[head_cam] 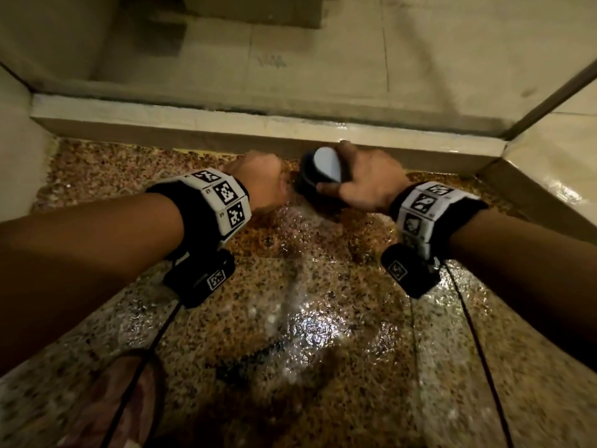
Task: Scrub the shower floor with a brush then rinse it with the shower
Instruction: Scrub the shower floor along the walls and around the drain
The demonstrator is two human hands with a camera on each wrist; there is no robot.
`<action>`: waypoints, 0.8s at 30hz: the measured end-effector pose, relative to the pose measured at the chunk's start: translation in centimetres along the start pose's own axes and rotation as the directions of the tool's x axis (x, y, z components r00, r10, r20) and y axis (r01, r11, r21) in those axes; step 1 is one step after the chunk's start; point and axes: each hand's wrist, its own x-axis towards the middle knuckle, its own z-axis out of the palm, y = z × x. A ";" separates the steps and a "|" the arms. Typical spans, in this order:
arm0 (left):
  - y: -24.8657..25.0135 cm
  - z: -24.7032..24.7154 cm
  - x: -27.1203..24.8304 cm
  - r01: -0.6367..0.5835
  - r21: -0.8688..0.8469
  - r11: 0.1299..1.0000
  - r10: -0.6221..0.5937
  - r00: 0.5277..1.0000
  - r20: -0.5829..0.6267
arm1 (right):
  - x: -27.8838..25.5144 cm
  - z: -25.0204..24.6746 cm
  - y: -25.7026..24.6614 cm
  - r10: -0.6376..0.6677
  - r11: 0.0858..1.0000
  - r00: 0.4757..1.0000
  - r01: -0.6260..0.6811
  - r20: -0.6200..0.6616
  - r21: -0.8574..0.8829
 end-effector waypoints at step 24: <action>-1.6 -0.5 1.5 0.067 -0.114 0.991 -0.077 0.993 -0.091 | 2.0 0.1 -0.3 0.018 0.997 0.997 -0.013 0.069 -0.073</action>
